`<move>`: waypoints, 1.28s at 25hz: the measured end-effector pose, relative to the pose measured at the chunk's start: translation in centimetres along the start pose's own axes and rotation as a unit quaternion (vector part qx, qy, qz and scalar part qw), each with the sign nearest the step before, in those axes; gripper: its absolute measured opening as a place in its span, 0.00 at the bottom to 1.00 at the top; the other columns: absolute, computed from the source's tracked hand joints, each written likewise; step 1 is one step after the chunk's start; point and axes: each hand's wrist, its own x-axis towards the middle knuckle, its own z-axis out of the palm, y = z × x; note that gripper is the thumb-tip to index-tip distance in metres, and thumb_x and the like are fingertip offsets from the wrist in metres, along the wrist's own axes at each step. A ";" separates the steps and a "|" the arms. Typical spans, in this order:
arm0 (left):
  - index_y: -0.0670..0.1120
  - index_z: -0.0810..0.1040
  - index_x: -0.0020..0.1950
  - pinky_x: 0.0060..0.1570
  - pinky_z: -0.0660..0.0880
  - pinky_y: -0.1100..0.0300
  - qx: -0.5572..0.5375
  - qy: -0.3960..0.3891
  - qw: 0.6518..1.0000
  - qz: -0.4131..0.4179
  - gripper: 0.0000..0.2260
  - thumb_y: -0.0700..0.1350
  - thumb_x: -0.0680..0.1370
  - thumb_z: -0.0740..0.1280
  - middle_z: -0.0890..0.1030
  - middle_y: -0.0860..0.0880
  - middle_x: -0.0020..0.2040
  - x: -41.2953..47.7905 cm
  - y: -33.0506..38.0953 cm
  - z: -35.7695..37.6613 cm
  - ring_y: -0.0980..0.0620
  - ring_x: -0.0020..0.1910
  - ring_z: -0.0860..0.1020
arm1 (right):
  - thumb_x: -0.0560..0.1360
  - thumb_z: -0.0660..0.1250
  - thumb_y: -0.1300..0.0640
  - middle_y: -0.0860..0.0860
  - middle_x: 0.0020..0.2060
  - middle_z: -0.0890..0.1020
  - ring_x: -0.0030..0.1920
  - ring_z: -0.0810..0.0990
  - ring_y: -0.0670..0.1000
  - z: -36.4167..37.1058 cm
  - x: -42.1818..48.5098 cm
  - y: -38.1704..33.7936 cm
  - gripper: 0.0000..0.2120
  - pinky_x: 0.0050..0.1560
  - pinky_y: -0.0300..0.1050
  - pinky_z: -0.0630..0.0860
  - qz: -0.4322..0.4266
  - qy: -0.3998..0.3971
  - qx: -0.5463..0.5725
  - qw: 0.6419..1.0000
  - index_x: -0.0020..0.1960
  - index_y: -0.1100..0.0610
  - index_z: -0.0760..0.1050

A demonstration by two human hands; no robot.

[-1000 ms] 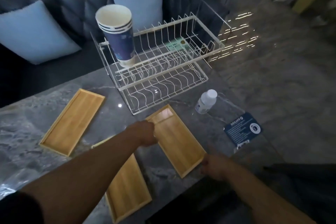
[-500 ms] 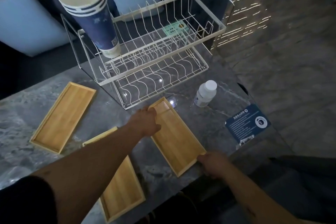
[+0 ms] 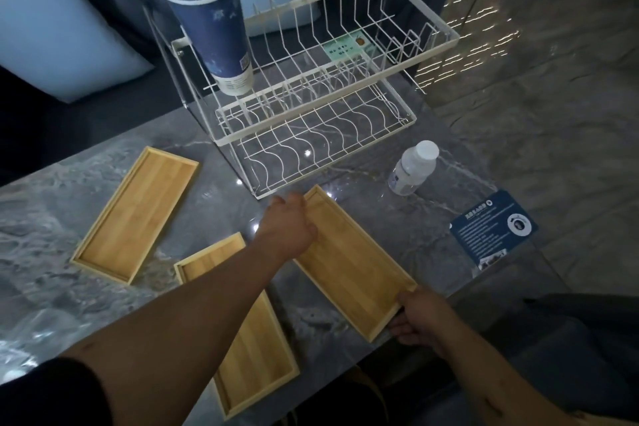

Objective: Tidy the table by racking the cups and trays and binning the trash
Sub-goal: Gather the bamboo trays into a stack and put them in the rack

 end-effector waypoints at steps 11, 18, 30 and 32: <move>0.44 0.78 0.66 0.64 0.73 0.49 0.003 0.056 0.997 0.056 0.19 0.38 0.76 0.62 0.78 0.38 0.59 -5.4 -8.8 -4.8 0.38 0.62 0.74 | 0.84 0.57 0.51 0.62 0.32 0.85 0.32 0.86 0.59 8.8 -5.4 4.0 0.15 0.32 0.48 0.82 -0.015 0.008 0.027 0.999 0.58 0.63 0.72; 0.45 0.75 0.69 0.67 0.70 0.50 0.079 -0.021 0.995 0.057 0.18 0.40 0.79 0.60 0.78 0.39 0.66 -4.0 -15.6 -7.0 0.38 0.63 0.76 | 0.84 0.57 0.50 0.65 0.41 0.86 0.38 0.87 0.59 18.4 -8.0 5.9 0.17 0.37 0.52 0.85 0.018 -0.034 0.084 0.996 0.59 0.65 0.73; 0.49 0.74 0.72 0.64 0.75 0.49 0.032 -0.034 0.998 0.037 0.21 0.45 0.79 0.63 0.79 0.44 0.68 -4.5 -17.6 -5.5 0.42 0.66 0.77 | 0.85 0.54 0.53 0.64 0.46 0.85 0.44 0.86 0.59 21.7 -7.9 7.3 0.19 0.35 0.47 0.84 0.046 -0.057 0.084 0.994 0.61 0.68 0.74; 0.48 0.74 0.72 0.62 0.75 0.50 0.009 -0.024 1.000 0.013 0.21 0.46 0.78 0.65 0.79 0.43 0.67 -4.8 -18.1 -5.3 0.42 0.65 0.77 | 0.85 0.54 0.53 0.63 0.44 0.85 0.41 0.86 0.58 21.3 -7.6 6.7 0.19 0.34 0.46 0.83 0.035 -0.046 0.057 0.997 0.61 0.67 0.74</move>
